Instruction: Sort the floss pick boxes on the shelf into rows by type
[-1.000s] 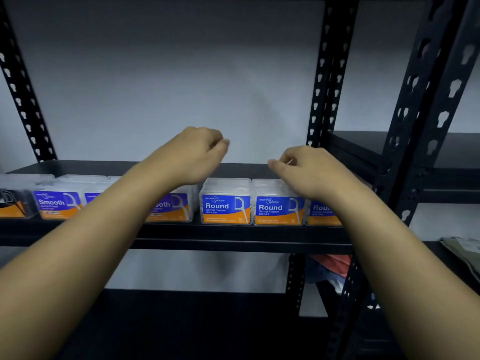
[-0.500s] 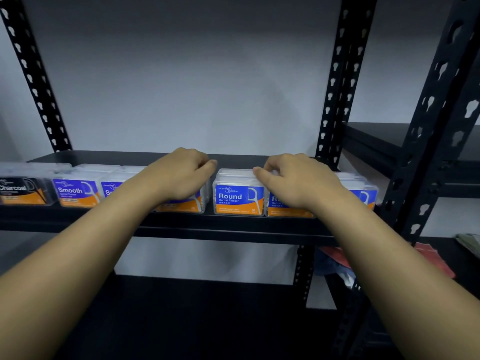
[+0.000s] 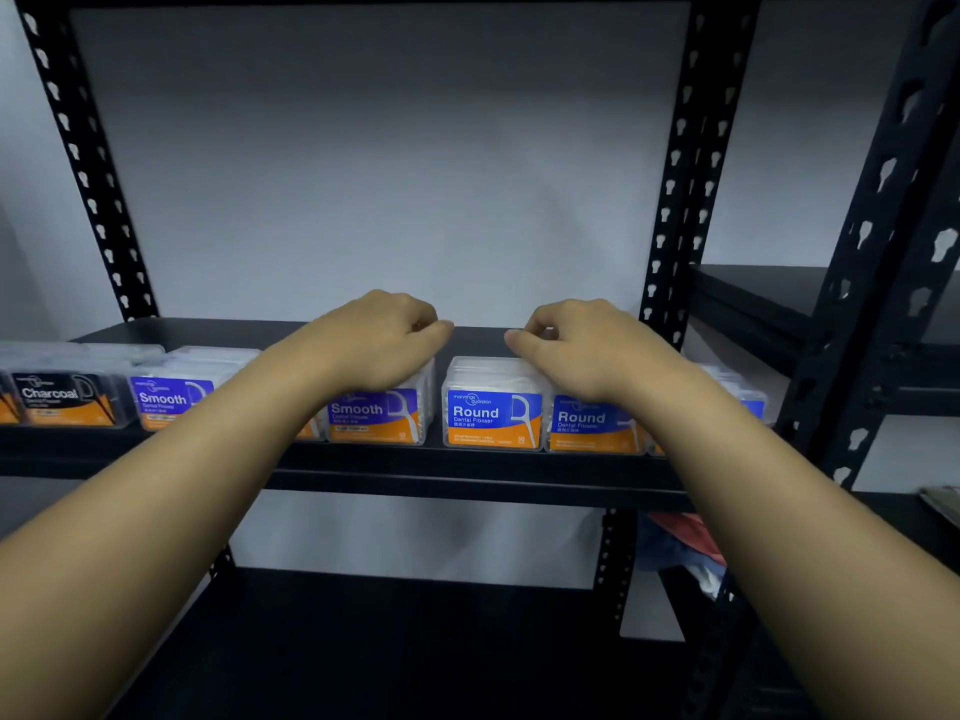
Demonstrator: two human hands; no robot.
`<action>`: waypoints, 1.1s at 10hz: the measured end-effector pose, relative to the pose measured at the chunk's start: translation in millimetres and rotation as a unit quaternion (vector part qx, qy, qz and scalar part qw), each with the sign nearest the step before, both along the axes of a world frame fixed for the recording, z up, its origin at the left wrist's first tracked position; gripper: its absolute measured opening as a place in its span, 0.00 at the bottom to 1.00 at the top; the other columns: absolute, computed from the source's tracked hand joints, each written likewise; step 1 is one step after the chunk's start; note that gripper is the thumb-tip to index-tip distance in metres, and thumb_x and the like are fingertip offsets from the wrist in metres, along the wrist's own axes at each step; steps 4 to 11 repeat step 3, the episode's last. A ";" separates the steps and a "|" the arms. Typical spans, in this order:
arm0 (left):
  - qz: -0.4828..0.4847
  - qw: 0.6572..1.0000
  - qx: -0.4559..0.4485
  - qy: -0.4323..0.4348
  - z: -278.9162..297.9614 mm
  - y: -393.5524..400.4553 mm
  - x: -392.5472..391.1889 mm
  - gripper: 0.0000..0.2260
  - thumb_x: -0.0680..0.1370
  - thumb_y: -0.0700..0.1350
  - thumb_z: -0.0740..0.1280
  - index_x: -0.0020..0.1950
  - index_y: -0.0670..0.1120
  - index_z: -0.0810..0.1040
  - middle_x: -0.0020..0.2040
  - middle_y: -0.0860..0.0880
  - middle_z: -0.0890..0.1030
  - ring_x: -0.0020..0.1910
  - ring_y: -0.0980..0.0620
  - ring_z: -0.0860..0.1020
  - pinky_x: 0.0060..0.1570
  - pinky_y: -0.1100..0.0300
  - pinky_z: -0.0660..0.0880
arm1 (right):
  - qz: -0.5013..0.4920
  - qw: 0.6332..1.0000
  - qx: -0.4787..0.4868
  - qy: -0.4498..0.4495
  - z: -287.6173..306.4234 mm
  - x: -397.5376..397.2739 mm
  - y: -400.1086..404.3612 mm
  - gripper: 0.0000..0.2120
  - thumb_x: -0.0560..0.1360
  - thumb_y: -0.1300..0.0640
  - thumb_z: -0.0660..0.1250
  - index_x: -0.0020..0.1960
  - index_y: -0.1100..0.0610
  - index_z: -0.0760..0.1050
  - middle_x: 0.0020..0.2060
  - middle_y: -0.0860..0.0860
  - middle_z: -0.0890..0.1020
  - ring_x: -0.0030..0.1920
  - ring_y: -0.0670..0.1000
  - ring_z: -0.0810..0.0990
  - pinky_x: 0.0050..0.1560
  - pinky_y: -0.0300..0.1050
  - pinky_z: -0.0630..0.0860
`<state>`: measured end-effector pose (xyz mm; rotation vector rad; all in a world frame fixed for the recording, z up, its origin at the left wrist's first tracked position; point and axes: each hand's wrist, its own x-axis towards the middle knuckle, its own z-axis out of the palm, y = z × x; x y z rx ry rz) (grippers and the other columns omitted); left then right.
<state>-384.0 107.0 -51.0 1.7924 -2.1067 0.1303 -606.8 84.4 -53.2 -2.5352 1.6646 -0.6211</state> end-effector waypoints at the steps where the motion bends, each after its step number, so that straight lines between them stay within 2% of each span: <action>1: 0.016 0.994 0.097 -0.056 4.4 0.1 -2.7 0.23 0.84 0.59 0.53 0.66 0.48 0.79 0.66 0.44 0.80 0.60 0.45 0.78 0.59 0.52 0.74 | 0.009 0.996 0.067 0.054 -2.8 5.4 -8.9 0.25 0.81 0.33 0.54 0.60 0.49 0.80 0.58 0.51 0.84 0.55 0.54 0.81 0.56 0.51 0.77; 2: 0.024 0.988 0.143 -0.060 8.6 -1.2 2.3 0.24 0.85 0.60 0.52 0.72 0.49 0.74 0.71 0.46 0.77 0.65 0.46 0.76 0.64 0.52 0.72 | 0.006 0.993 0.103 0.063 -3.0 9.1 -10.0 0.28 0.81 0.31 0.50 0.60 0.49 0.79 0.57 0.51 0.84 0.54 0.53 0.81 0.57 0.52 0.76; 3: 0.019 0.995 0.090 -0.036 11.3 -3.0 11.7 0.22 0.84 0.60 0.53 0.69 0.51 0.75 0.69 0.47 0.78 0.63 0.47 0.77 0.62 0.52 0.72 | 0.003 0.999 0.033 0.001 1.3 10.0 -8.0 0.26 0.81 0.31 0.52 0.62 0.47 0.78 0.61 0.50 0.83 0.57 0.53 0.80 0.57 0.53 0.76; 11: 0.019 0.995 0.090 -0.036 11.3 -3.0 11.7 0.22 0.84 0.60 0.53 0.69 0.51 0.75 0.69 0.47 0.78 0.63 0.47 0.77 0.62 0.52 0.72 | 0.003 0.999 0.033 0.001 1.3 10.0 -8.0 0.26 0.81 0.31 0.52 0.62 0.47 0.78 0.61 0.50 0.83 0.57 0.53 0.80 0.57 0.53 0.76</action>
